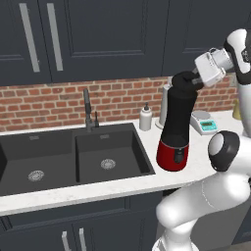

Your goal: Close the lid blender by securely placing the lid on top.

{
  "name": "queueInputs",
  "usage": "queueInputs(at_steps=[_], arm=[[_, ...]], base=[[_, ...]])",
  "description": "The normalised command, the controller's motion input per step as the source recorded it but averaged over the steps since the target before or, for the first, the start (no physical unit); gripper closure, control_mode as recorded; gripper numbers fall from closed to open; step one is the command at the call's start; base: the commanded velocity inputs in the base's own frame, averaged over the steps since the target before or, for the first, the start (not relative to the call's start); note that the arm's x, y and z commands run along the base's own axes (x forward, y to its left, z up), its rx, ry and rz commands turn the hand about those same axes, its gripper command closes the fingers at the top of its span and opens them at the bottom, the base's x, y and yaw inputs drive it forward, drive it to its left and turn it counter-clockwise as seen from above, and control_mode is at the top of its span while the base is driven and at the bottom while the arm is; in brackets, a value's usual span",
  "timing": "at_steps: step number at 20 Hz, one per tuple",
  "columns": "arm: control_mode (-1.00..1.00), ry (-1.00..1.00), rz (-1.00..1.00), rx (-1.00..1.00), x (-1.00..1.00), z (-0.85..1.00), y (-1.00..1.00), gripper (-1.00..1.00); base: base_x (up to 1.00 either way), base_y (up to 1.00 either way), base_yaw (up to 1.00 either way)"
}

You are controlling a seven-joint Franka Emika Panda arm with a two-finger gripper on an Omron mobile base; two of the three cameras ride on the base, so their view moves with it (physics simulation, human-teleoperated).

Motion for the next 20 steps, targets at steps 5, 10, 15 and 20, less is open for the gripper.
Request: queueInputs(at_steps=[5, 10, 15, 20], arm=[[-1.0, 0.09, -0.02, 0.0, 0.07, -0.29, 0.21, 1.0], [-1.0, 0.14, -0.02, 0.0, 0.01, -0.37, 0.19, 1.0], [-1.0, 0.09, -0.02, 0.0, 0.0, -0.42, 0.06, 1.0], [-1.0, 0.01, -0.06, 0.03, 0.06, -0.22, 0.01, 1.0]], base=[[0.0, 0.0, 0.0], [0.0, 0.0, 0.0], [0.0, 0.0, 0.0], [0.0, 0.0, 0.0]])
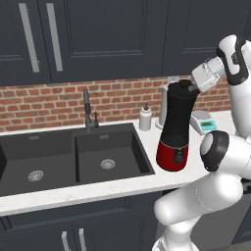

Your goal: Close the lid blender by securely placing the lid on top.

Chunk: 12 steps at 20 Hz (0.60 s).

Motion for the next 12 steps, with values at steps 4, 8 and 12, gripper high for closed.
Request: queueInputs(at_steps=[4, 8, 12], arm=[[-1.0, 0.0, -0.06, 0.0, 0.14, 0.0, 0.14, 1.0], [-1.0, -0.01, -0.04, 0.0, 0.01, 0.0, 0.19, 1.0], [-1.0, 0.0, -0.04, 0.0, 0.0, -0.11, 0.22, 1.0]], base=[[0.0, 0.0, 0.0], [0.0, 0.0, 0.0], [0.0, 0.0, 0.0]])
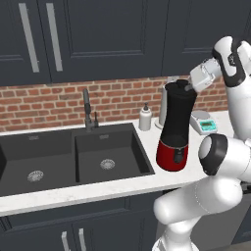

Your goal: Close the lid blender by securely placing the lid on top.

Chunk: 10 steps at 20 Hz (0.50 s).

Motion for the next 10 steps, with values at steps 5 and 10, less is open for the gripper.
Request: queueInputs(at_steps=[5, 10], arm=[[-1.0, 0.0, 0.0, 0.0, 0.0, -0.04, 0.07, 1.0], [-1.0, 0.0, 0.0, 0.0, 0.02, -0.07, 0.0, 1.0]], base=[[0.0, 0.0, 0.0], [0.0, 0.0, 0.0]])
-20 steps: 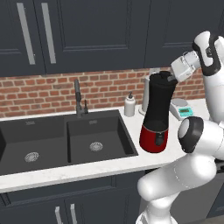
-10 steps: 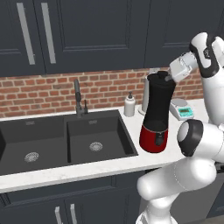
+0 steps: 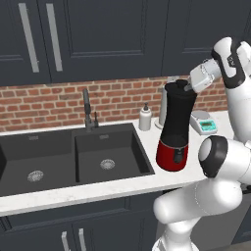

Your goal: Close the lid blender by securely placing the lid on top.

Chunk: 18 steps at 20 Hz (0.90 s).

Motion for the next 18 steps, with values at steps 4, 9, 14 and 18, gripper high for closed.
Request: queueInputs(at_steps=[4, 9, 14, 18], arm=[[-1.0, 0.0, 0.0, 0.0, 0.01, 0.0, 0.0, -1.0], [-1.0, 0.0, 0.0, 0.0, 0.0, 0.0, 0.0, -1.0], [-1.0, 0.0, 0.0, 0.0, -0.01, 0.0, 0.0, -1.0], [-1.0, -0.03, 0.0, 0.0, -0.08, 0.03, 0.0, -1.0]], base=[[0.0, 0.0, 0.0], [0.0, 0.0, 0.0], [0.0, 0.0, 0.0], [0.0, 0.0, 0.0]])
